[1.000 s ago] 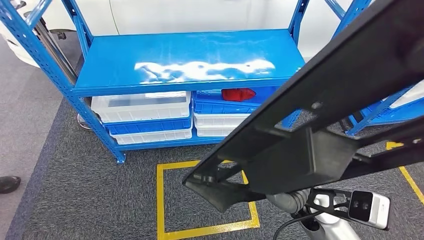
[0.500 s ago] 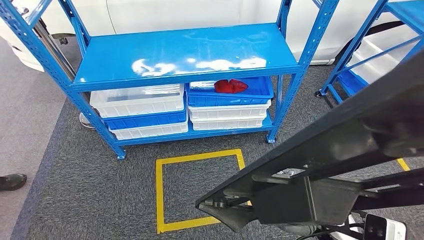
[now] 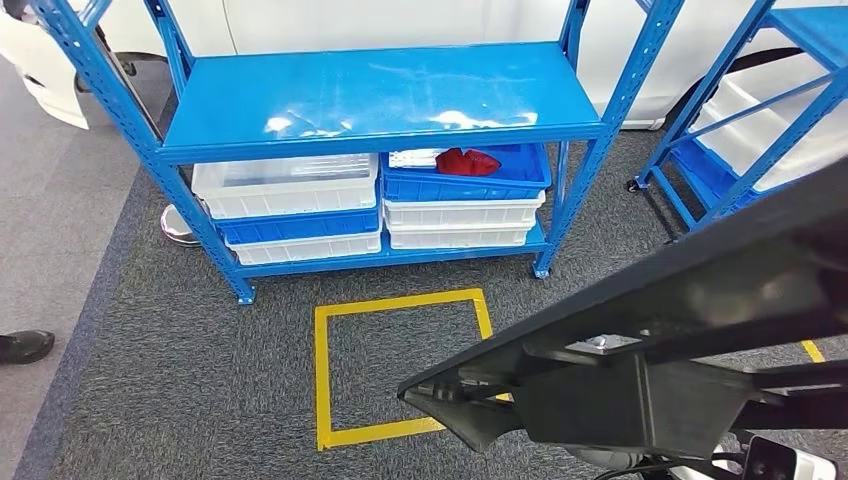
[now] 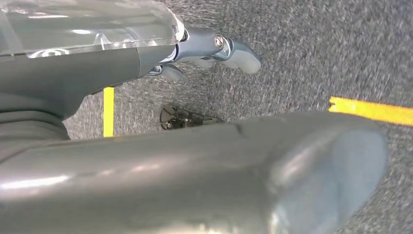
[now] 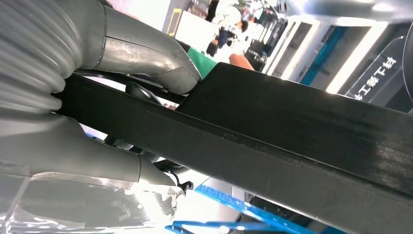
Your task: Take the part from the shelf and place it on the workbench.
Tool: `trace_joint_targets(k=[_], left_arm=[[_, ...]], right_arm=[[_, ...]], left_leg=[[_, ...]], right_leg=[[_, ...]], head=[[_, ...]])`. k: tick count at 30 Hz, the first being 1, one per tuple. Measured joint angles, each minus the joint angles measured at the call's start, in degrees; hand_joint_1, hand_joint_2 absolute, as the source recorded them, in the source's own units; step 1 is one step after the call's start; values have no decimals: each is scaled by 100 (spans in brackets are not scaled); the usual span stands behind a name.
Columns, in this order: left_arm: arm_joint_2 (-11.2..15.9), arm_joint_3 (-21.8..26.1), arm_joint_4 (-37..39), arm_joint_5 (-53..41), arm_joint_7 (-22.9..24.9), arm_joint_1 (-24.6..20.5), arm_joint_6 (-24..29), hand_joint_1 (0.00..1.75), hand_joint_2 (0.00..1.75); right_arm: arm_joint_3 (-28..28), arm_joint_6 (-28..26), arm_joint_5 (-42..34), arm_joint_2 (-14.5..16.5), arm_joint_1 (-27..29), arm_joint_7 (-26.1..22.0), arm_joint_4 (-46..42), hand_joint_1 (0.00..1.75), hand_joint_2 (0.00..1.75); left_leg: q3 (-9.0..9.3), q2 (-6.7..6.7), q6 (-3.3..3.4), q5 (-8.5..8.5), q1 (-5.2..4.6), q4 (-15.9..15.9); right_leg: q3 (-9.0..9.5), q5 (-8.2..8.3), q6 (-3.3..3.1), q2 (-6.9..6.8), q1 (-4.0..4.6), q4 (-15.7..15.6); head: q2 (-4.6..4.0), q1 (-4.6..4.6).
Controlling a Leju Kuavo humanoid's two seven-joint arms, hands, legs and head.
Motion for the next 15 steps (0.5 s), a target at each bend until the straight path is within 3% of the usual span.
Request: trace_joint_targets(k=[1, 2, 4, 6, 8, 10, 12, 15], left_arm=[[1, 1, 0, 2, 1, 1, -3, 0, 0], [2, 1, 0, 7, 2, 2, -4, 0, 0], [0, 1, 0, 24, 5, 3, -5, 0, 0], [-3, 4, 0, 51, 6, 4, -5, 0, 0], [-3, 10, 0, 78, 2, 7, -3, 0, 0], [-3, 17, 0, 105, -8, 6, 4, 0, 0], [-3, 28, 0, 132, -26, 4, 16, 0, 0], [-8, 59, 0, 185, -33, 24, 34, 0, 0]], right_arm=[[-1, -60, -24, 0, -46, 0, 9, 175, 175], [-1, -120, -62, 0, -106, 0, 22, 175, 175], [-6, -209, -161, 2, -241, 0, 65, 175, 175], [-20, -252, -250, 16, -363, 0, 122, 175, 175], [-33, -259, -290, 29, -425, 0, 172, 175, 175], [-38, -269, -261, 31, -453, 0, 211, 175, 175], [-37, -314, -190, 31, -499, 0, 241, 175, 175], [-34, -374, -120, 31, -542, 0, 286, 175, 175]], left_leg=[[-38, 20, -1, 20, -6, 10], [-67, 42, -4, 33, -9, 23], [-89, 104, -12, 42, -11, 49], [-105, 163, -53, 48, -28, 72], [-127, 250, -110, 57, -42, 85], [-143, 313, -169, 35, -35, 116], [-253, 214, -238, -165, -22, 382], [-741, 52, -296, -730, -7, 1503]], right_leg=[[-54, -47, 6, 0, -7, 195], [6, 20, 5, -5, -10, 160], [435, 361, -23, -95, -1, -538], [826, 562, -75, -280, 53, -1273], [898, 584, -128, -324, 104, -1504], [863, 634, -190, -219, 93, -1525], [844, 682, -251, -131, 69, -1550], [799, 721, -294, 0, 64, -1545]], head=[[0, 0], [0, 0], [0, 0], [0, -1], [0, -1], [0, -1], [0, -2], [0, -2]])
